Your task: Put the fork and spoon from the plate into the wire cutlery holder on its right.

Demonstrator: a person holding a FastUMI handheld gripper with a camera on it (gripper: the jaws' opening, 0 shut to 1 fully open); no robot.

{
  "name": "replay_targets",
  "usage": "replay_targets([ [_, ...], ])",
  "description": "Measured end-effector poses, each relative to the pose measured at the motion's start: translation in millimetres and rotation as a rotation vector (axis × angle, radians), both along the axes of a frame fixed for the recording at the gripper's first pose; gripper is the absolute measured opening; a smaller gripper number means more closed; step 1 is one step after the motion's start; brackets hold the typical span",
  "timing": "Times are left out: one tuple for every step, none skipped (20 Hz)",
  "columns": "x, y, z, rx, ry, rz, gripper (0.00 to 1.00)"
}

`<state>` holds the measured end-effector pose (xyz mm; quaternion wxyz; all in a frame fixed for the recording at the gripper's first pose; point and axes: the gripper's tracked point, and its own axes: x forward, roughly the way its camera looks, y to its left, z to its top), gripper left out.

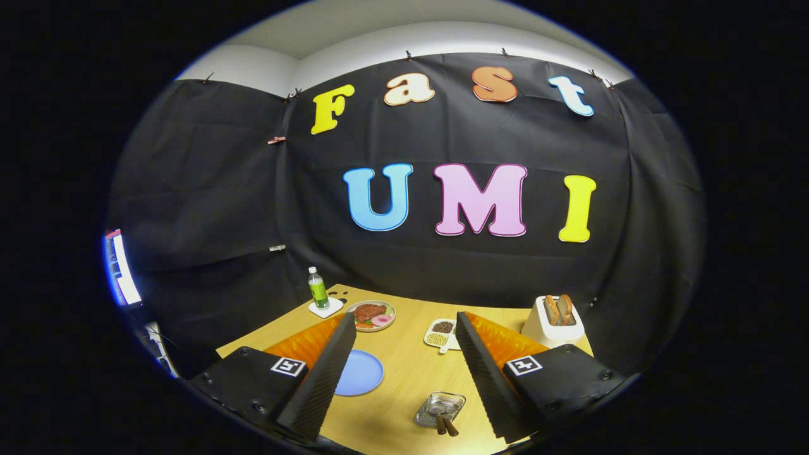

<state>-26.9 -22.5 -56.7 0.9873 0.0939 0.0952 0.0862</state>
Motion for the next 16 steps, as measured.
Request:
replay_targets([
  [-0.4,-1.8,-0.8,-0.008,-0.006,0.006,0.99],
  [-0.2,-3.1,-1.7,-0.009,-0.012,0.012,0.99],
  [0.4,-3.0,-1.9,-0.002,-0.015,0.02,0.99],
  [1.1,-3.7,-1.3,0.003,-0.019,0.023,0.99],
  [2.2,-5.7,-0.1,0.007,-0.025,0.025,0.99],
  [4.0,-7.0,0.6,0.007,-0.031,0.028,0.99],
  [5.4,-8.1,0.2,0.007,-0.033,0.029,0.99],
  [6.4,-7.6,-1.3,0.008,-0.033,0.034,0.98],
  [7.2,-7.2,-4.0,0.01,-0.027,0.038,0.99],
  [7.4,-6.0,-5.1,0.012,-0.023,0.044,0.98],
  [8.0,-5.4,-5.4,0.012,-0.023,0.048,0.99],
  [9.3,-5.3,-5.1,0.012,-0.026,0.05,0.99],
  [9.7,-4.4,-5.3,0.012,-0.024,0.053,0.99],
  [10.2,-3.2,-6.0,0.013,-0.022,0.058,0.98],
  [10.0,-2.7,-6.7,0.012,-0.02,0.061,0.99],
  [10.8,-2.2,-6.6,0.011,-0.02,0.062,0.99],
])
